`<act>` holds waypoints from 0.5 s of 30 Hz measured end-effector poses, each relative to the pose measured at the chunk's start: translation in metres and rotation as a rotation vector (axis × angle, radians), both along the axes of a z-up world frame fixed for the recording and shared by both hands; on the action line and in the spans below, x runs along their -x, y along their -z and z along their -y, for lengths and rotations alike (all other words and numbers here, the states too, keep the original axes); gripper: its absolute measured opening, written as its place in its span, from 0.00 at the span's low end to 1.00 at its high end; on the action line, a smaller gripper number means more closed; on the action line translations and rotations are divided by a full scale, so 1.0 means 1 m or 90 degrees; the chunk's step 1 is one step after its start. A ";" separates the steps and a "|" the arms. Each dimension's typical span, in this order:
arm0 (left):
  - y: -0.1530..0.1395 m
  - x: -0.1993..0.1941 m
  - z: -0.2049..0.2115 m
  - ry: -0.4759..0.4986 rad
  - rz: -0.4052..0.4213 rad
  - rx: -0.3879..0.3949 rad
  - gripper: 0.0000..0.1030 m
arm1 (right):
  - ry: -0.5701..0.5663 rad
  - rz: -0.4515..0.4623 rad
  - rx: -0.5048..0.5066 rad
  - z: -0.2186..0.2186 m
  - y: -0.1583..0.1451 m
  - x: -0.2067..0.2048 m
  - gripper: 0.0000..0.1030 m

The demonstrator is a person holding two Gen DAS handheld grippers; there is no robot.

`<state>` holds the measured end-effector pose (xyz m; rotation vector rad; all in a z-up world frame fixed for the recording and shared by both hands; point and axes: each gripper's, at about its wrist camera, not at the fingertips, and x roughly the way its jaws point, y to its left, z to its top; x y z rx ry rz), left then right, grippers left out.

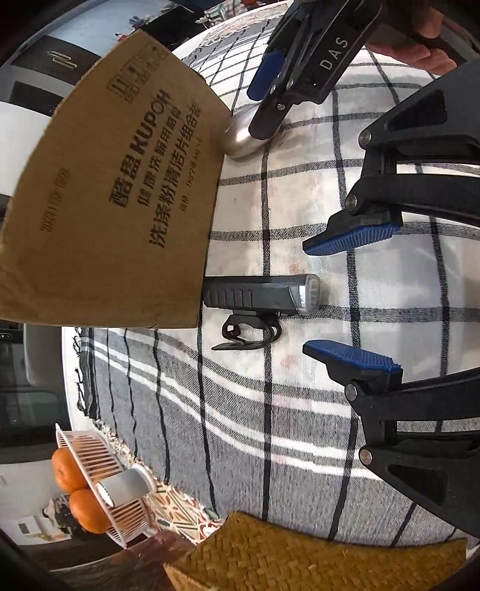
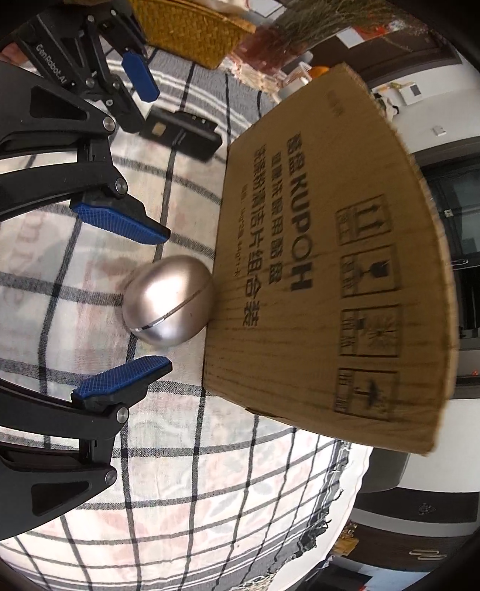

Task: Organize rigid objects
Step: 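Grasp the silver egg with the right tool while the left tool grasps the flashlight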

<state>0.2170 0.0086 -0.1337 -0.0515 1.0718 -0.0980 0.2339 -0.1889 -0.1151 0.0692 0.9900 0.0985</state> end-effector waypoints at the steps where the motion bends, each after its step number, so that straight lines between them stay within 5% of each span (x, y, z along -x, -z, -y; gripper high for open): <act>1: 0.001 -0.001 0.001 0.000 -0.001 -0.001 0.43 | 0.002 -0.002 0.000 0.001 0.002 -0.001 0.62; 15: 0.007 -0.022 -0.002 -0.010 0.011 0.021 0.23 | -0.003 -0.012 -0.043 0.002 0.015 -0.018 0.62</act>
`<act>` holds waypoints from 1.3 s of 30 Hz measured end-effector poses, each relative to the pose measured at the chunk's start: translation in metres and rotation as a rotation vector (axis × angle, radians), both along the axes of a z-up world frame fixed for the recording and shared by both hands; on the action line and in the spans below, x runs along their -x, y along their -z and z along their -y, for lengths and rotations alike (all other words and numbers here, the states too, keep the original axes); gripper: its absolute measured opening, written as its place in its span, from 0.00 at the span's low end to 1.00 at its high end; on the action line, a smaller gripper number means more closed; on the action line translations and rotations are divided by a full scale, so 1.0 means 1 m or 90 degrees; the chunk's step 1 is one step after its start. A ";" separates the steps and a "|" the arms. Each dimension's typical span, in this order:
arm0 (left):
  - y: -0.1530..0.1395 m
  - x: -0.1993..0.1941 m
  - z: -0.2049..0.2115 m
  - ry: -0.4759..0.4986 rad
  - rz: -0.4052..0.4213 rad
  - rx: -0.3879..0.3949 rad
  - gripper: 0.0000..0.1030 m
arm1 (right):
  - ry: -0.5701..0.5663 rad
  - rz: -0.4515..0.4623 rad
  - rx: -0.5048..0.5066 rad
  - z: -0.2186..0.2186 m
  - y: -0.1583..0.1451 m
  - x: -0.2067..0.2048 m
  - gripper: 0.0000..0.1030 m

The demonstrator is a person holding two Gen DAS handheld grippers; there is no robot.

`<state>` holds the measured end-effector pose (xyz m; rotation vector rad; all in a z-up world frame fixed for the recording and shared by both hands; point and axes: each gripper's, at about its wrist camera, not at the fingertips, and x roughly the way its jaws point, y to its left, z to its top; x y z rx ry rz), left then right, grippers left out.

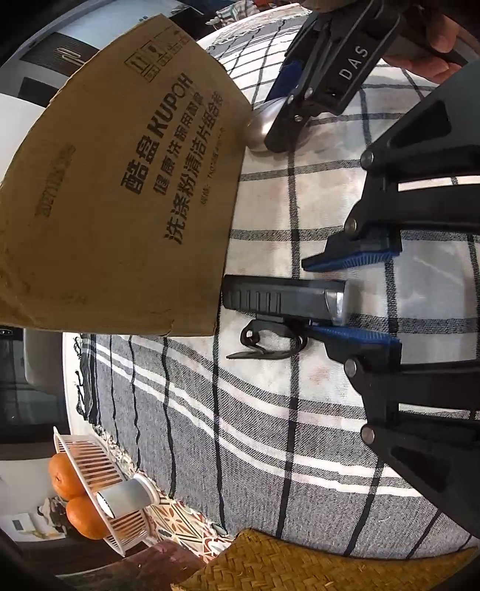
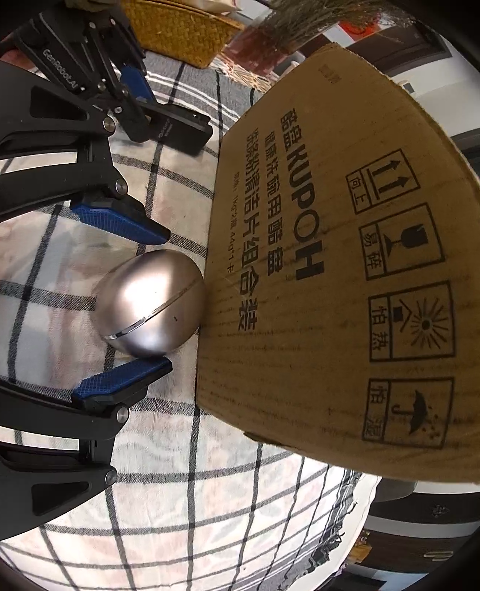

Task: Organize rigid objects
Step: 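Grasp the silver egg with the right tool while the left tool grasps the flashlight, then lift the egg and flashlight and carry both over the box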

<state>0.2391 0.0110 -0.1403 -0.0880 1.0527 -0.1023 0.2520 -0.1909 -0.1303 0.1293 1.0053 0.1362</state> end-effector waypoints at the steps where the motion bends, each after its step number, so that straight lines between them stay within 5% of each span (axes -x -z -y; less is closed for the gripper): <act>1: 0.001 0.000 -0.001 0.001 0.001 0.002 0.23 | 0.000 0.002 0.002 -0.001 0.000 0.000 0.61; 39: -0.054 0.046 -0.006 0.022 0.115 0.037 0.23 | 0.006 0.080 -0.015 -0.017 -0.048 0.052 0.58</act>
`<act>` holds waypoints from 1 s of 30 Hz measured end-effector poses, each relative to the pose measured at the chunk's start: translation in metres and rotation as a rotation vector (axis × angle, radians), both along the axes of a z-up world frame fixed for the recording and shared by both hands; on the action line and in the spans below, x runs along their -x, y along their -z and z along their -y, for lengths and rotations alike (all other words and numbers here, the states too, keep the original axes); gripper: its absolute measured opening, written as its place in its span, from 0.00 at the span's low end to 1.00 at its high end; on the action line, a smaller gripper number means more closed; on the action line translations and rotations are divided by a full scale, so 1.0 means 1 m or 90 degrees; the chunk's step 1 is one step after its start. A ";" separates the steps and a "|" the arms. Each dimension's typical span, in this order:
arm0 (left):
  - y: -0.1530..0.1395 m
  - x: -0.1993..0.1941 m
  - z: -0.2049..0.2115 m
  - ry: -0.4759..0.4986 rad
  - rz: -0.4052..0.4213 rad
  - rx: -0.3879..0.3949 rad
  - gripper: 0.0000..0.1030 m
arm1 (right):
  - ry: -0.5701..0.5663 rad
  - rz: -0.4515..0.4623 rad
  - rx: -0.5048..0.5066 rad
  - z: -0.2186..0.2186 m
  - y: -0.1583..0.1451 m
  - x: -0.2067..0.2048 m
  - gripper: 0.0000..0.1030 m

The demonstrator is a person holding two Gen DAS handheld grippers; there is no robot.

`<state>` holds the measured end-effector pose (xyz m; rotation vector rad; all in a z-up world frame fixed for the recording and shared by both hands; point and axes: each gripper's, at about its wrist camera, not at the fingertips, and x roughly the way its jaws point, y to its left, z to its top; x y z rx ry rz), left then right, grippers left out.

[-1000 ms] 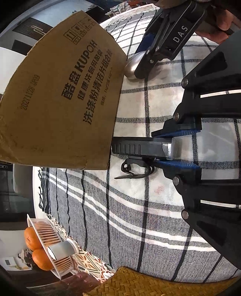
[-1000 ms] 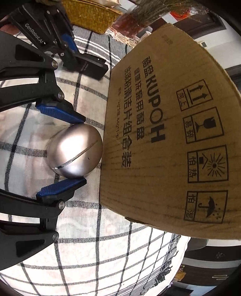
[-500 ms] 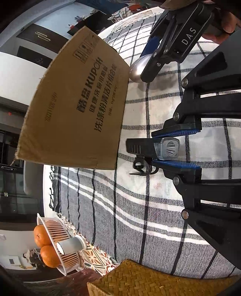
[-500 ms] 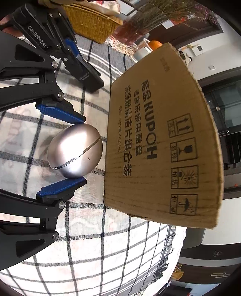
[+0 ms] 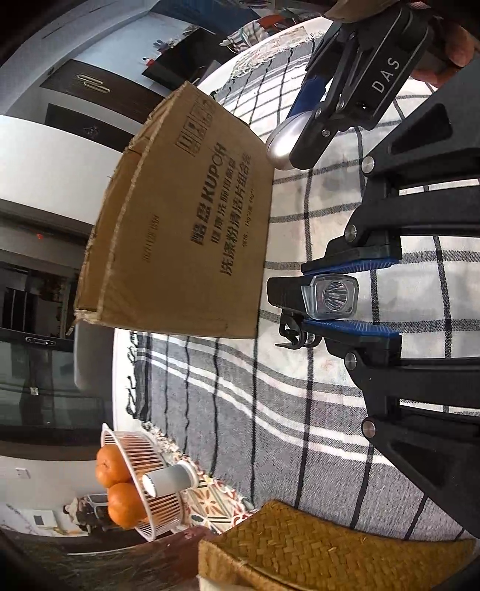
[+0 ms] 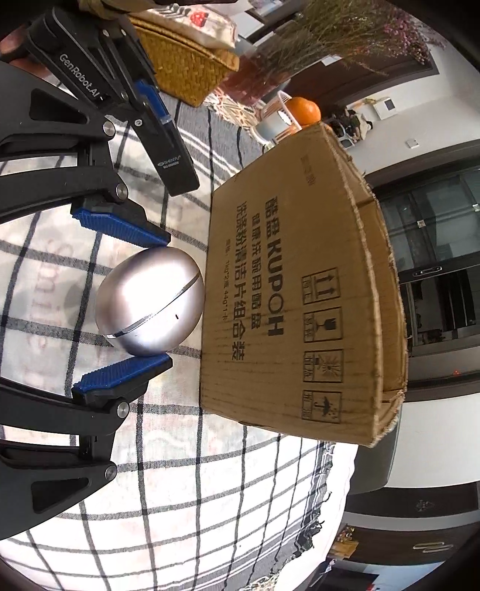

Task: Organize rigid objects
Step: 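Lift the egg and flashlight and carry both over the box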

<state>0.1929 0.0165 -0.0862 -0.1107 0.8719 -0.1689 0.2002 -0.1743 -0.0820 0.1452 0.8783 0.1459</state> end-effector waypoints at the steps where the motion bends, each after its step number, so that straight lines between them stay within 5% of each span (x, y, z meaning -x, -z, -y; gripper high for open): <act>1: -0.003 0.001 0.000 0.001 0.006 0.001 0.23 | 0.002 0.004 -0.001 0.000 -0.003 0.001 0.58; 30: -0.113 0.018 0.006 0.045 0.170 0.018 0.23 | 0.021 0.173 0.008 0.002 -0.114 0.038 0.58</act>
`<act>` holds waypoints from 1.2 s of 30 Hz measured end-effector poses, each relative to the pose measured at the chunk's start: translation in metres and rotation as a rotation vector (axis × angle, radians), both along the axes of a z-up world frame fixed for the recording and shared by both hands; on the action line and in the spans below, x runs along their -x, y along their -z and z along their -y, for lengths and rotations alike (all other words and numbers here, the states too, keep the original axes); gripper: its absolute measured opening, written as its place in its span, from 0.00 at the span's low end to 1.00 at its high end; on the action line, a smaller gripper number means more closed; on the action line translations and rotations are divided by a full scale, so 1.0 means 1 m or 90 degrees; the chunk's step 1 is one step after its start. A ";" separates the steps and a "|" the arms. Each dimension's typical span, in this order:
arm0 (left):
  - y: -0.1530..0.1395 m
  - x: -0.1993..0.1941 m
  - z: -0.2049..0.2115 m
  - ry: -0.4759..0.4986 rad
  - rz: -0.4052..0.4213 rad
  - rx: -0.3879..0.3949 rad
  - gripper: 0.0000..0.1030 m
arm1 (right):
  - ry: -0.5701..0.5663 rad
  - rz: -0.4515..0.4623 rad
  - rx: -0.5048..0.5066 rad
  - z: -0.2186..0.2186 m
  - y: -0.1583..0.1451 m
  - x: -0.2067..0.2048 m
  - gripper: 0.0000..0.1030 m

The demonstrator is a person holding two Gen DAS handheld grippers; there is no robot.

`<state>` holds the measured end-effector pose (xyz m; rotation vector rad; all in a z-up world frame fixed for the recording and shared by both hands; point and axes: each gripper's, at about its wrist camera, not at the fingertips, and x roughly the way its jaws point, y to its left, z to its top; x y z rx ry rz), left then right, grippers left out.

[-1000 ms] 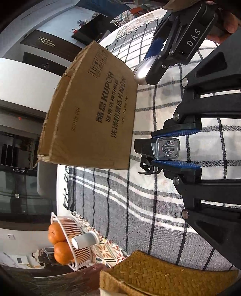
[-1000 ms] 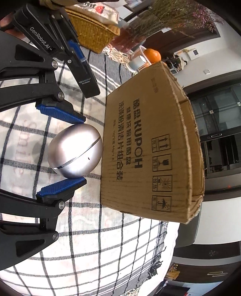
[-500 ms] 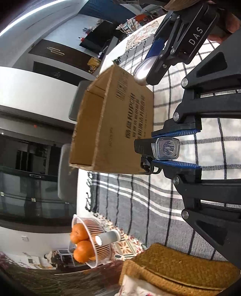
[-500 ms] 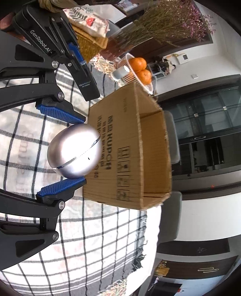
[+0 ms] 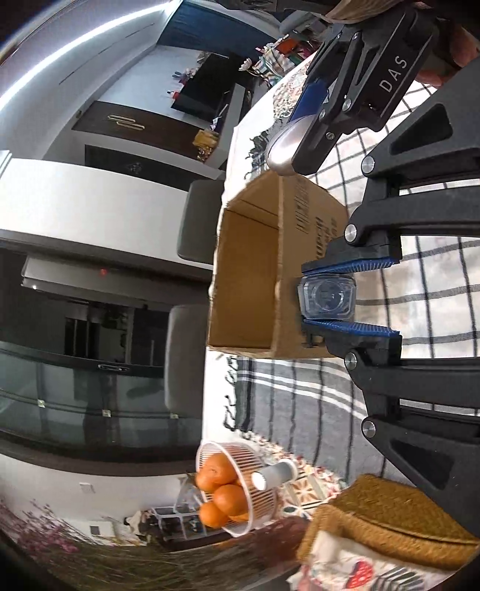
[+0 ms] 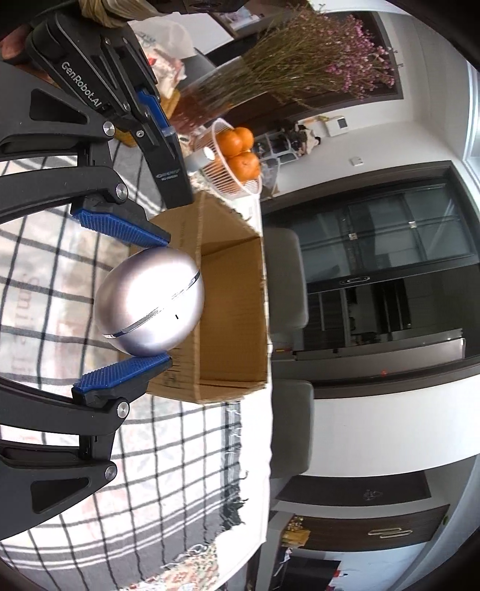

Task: Organize rigid objects
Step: 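Lift the egg and flashlight and carry both over the box, then open both tools to drop the egg and flashlight into the box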

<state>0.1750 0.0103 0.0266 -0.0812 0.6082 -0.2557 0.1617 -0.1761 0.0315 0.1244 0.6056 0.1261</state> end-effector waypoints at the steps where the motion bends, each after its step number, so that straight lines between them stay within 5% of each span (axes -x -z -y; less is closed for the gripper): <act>1: -0.003 -0.002 0.001 0.003 0.004 0.000 0.23 | 0.001 0.005 0.000 0.001 -0.004 -0.001 0.58; 23: -0.037 -0.077 0.011 0.022 0.036 -0.009 0.23 | 0.003 0.015 -0.016 0.007 -0.035 -0.068 0.58; 36: -0.015 -0.136 0.026 0.036 -0.047 -0.031 0.23 | 0.004 -0.082 -0.019 0.015 -0.015 -0.126 0.58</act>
